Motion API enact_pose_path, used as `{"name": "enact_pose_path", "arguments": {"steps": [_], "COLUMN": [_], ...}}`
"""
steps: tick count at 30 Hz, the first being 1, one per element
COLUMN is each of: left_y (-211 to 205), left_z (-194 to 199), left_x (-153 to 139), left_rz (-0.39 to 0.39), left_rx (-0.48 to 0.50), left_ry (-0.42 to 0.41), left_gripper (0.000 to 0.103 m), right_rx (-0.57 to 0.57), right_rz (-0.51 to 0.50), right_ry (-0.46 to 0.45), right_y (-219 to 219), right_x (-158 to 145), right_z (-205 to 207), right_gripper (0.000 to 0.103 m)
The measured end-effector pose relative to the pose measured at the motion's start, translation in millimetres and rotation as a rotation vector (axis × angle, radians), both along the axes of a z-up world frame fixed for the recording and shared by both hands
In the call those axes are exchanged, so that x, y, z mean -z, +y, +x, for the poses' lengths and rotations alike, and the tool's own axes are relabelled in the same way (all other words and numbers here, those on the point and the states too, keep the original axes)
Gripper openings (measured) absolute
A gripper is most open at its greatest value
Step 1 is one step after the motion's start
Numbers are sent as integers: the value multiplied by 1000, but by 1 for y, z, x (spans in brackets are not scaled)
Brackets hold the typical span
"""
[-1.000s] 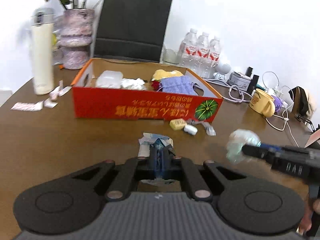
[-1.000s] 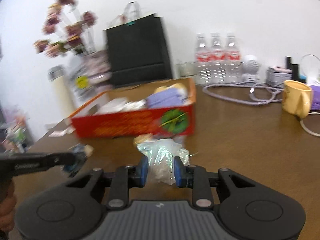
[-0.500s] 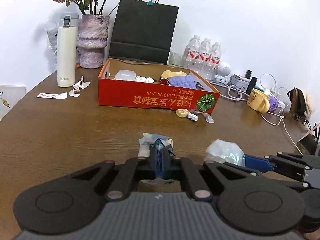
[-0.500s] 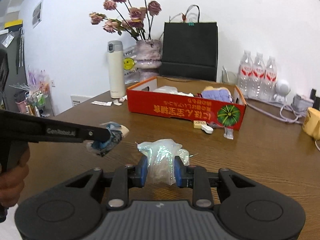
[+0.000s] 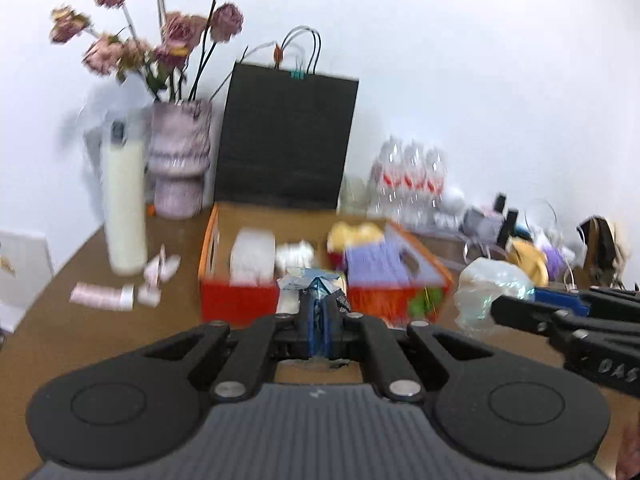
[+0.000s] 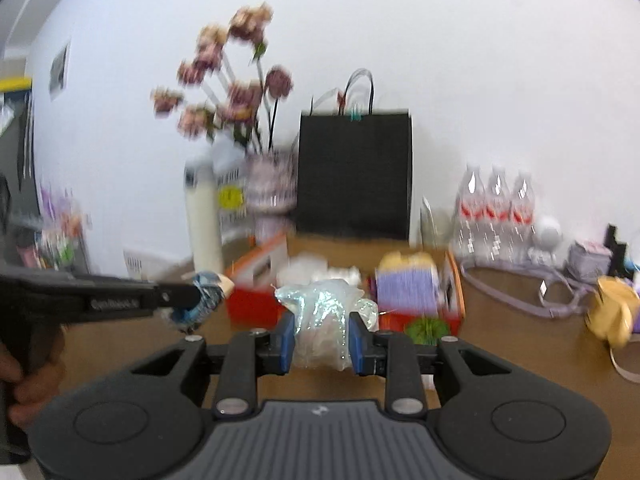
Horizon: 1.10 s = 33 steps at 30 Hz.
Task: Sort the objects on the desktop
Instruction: 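Carry the plastic bag and blue packet over the box with both tools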
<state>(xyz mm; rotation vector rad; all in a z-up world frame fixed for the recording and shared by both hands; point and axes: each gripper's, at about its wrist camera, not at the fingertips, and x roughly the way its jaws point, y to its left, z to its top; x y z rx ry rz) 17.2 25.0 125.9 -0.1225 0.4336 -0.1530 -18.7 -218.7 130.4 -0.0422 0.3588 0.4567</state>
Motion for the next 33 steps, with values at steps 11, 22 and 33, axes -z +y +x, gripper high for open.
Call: {"name": "enact_pose_path", "arguments": {"steps": [11, 22, 33], "left_y": [21, 34, 53], "left_z": [189, 258, 247], "left_x": [7, 64, 33], "left_rz": [-54, 67, 14], "left_rx": [31, 44, 45], "left_ry": [276, 480, 431], "left_gripper": [5, 5, 39], "right_rx": [-23, 57, 68], "right_rz": [67, -49, -65], "right_ry": [218, 535, 572], "right_y": [35, 81, 83], "right_x": [-36, 48, 43], "right_z": [220, 383, 376], "right_gripper": [26, 30, 87]}}
